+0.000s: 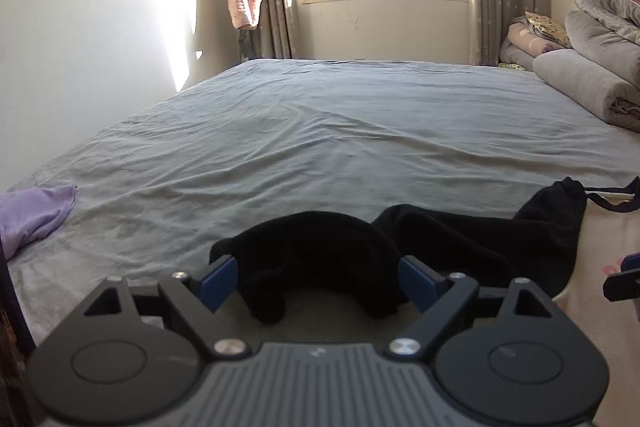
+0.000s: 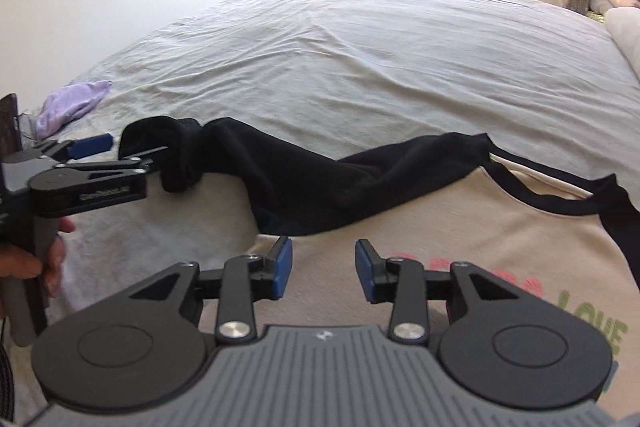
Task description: Fold clothes
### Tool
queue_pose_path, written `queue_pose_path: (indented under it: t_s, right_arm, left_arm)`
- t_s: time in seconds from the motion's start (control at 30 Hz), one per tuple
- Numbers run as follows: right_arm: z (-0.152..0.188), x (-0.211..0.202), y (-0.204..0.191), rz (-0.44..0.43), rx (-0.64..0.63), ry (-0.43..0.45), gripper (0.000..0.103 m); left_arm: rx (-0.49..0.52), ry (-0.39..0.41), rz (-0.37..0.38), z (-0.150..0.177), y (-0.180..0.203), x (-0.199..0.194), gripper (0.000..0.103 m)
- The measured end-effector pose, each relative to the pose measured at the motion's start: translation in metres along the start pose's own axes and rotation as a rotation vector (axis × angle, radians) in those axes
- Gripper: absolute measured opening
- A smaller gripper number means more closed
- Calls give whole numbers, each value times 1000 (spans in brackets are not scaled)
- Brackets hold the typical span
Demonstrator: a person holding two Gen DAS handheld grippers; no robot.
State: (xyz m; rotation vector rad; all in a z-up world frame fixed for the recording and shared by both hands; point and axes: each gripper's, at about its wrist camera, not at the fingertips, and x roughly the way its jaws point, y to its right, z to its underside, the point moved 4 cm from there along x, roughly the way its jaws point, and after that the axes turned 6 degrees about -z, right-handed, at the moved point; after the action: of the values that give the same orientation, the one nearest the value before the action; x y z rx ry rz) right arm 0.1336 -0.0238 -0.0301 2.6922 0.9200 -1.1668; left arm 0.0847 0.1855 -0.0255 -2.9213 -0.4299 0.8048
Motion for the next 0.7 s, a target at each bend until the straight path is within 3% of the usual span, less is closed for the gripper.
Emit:
queue_pose_path:
  t_s: [0.17,0.27,0.33,0.57,0.7]
  right_arm:
    - [21,-4,18,133,97,-7,39]
    - [26,-6,23,195,137,-3,39]
    - [27,-6,25,235,159,1,39]
    - [17,3,34,307,261,21,39]
    - [16,2,30,303,267,21,40]
  left_arm:
    - [120,-40,236,20,31,-12,96]
    - [160,-101,329,34,42,-6,97]
    - [170,-97,347,43,45,-4,102]
    - [199,-57,324,50,51,-7,103]
    - [203,-56,321,47,50,-7,103]
